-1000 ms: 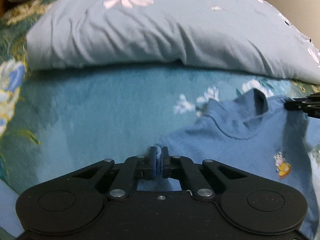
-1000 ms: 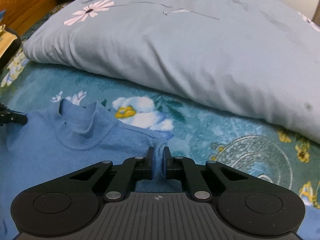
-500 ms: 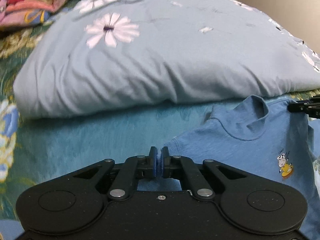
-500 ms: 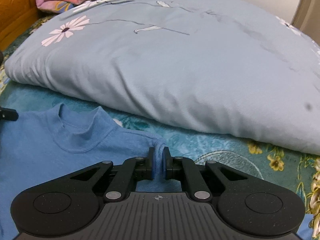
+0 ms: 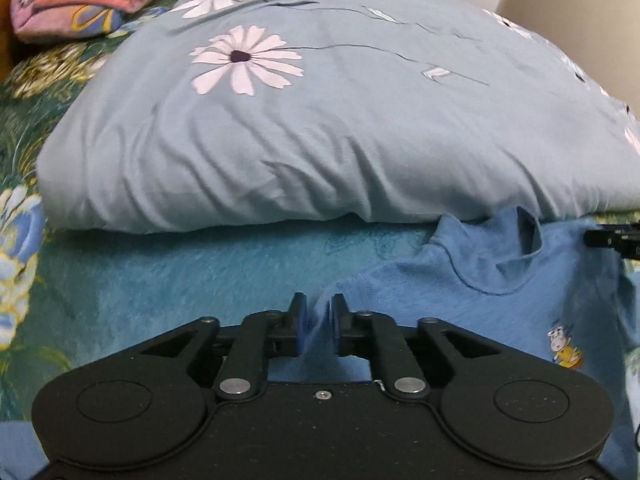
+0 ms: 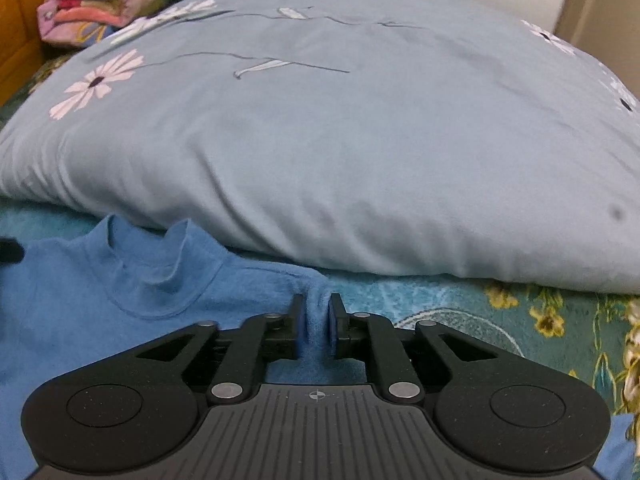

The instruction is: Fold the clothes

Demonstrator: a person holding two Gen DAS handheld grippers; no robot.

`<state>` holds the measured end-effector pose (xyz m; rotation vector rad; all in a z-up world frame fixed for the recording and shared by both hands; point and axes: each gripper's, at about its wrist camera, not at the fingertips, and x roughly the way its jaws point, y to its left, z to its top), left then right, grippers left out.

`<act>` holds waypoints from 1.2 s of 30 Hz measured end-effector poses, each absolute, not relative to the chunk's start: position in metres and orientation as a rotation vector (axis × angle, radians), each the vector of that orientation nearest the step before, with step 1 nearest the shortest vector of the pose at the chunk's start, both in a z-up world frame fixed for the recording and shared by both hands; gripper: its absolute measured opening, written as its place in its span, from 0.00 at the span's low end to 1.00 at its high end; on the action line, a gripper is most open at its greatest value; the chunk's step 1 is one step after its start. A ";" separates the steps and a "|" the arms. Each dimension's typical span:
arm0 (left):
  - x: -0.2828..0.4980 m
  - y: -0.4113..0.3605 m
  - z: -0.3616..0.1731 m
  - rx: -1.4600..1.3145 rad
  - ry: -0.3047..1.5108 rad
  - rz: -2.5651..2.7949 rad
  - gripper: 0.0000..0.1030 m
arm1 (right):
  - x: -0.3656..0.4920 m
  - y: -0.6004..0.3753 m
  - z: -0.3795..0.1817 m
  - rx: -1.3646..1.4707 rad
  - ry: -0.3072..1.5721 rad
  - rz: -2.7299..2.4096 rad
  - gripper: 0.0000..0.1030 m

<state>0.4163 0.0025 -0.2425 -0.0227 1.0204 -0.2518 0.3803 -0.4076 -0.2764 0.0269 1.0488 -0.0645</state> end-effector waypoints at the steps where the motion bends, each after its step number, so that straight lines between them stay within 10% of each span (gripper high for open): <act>1: 0.415 0.006 -0.239 -0.039 1.023 -0.242 0.22 | 0.379 -0.407 -0.275 0.017 1.040 -0.075 0.21; 14: 0.298 0.036 -0.217 -0.300 1.170 -0.195 0.52 | 0.270 -0.392 -0.236 0.237 1.024 -0.190 0.43; 30: 0.167 0.001 -0.252 -0.159 1.390 -0.556 0.56 | 0.067 -0.343 -0.282 0.528 1.332 -0.435 0.50; 33: 0.166 -0.003 -0.253 -0.152 1.362 -0.567 0.47 | 0.061 -0.339 -0.284 0.584 1.288 -0.465 0.31; 36: 0.165 0.000 -0.250 -0.163 1.335 -0.545 0.11 | 0.064 -0.329 -0.274 0.574 1.228 -0.444 0.06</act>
